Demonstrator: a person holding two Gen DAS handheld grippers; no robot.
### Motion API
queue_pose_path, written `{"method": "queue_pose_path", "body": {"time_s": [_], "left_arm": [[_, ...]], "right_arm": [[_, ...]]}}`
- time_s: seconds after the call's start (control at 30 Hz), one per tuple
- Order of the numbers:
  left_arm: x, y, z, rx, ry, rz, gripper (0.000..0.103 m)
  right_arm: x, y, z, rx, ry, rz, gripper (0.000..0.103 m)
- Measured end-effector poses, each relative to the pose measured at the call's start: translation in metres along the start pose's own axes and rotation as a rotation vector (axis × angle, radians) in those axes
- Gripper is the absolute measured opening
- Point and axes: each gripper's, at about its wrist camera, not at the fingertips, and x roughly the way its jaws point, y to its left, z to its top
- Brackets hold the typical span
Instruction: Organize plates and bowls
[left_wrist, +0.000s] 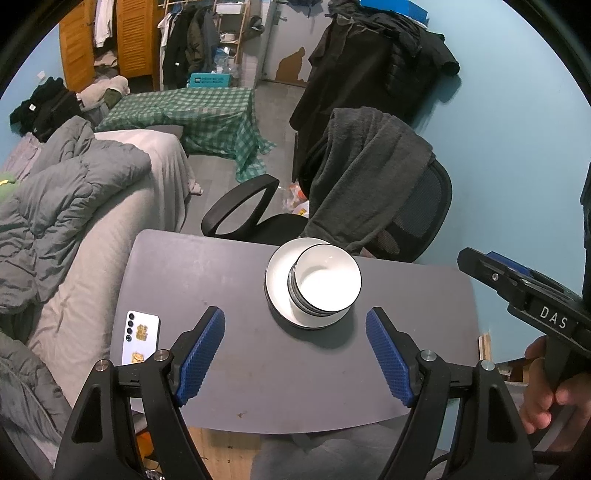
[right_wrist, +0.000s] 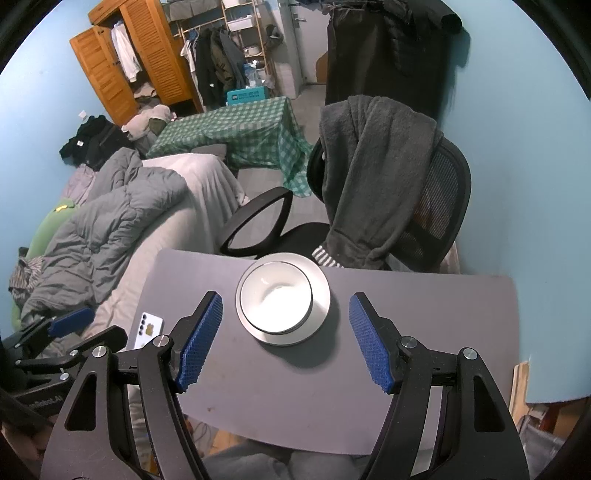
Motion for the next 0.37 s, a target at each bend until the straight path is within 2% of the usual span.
{"method": "queue_pose_path", "body": {"time_s": [0.37], "left_arm": [[0.0016, -0.0040, -0.0001, 0.005, -0.004, 0.015, 0.080]], "right_arm": [[0.0003, 0.0010, 0.0009, 0.008, 0.001, -0.003, 0.070]]}}
